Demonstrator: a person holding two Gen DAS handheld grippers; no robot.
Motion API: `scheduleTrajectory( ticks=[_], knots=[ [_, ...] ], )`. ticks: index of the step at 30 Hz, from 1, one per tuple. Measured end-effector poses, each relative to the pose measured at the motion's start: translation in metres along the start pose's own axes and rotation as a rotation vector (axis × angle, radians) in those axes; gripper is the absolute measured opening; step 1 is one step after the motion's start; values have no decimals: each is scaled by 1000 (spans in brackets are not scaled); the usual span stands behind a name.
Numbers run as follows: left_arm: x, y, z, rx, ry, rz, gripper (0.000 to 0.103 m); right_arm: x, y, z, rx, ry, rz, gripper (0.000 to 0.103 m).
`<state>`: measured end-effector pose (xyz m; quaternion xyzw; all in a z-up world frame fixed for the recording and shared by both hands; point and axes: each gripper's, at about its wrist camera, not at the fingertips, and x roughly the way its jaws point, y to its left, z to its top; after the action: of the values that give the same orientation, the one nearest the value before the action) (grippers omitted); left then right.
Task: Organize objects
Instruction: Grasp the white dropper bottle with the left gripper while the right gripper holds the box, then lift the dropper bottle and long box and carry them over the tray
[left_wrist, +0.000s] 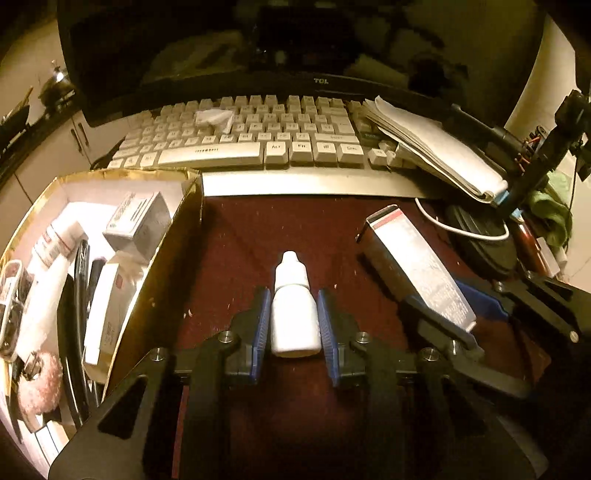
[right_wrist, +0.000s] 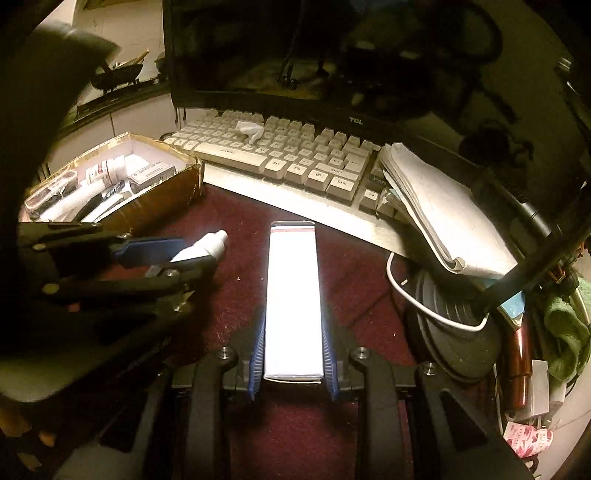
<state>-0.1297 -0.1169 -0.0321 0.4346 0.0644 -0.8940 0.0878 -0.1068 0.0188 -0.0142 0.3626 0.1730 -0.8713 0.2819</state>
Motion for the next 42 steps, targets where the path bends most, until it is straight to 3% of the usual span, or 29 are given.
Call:
scheduleTrajectory(
  ticks=[2,5,13,19,24,31,42],
  knots=[
    [9,2,0,4,51,12,27,0,0,0,-1,3,0,27],
    [19,-5,1,64,41,54,29,0,0,0,-1,2,-2,27],
    [21,5,-11,10,31,-5,26,0,1,0,1,-3,-18,27],
    [-2,24,-24,-77,-19,-100,26,0,4,0,-5,-11,-25,27],
    [-35,23,-32,-77,-69,-138,26,-2,11,0,-31,-23,-25,27],
    [-85,32,-39,-84,-140,-131,26,-9,25,-1,-70,-50,-9,27],
    [-111,72,-58,-153,-180,-76,26,-8,31,0,-81,-50,-34,27]
  ],
)
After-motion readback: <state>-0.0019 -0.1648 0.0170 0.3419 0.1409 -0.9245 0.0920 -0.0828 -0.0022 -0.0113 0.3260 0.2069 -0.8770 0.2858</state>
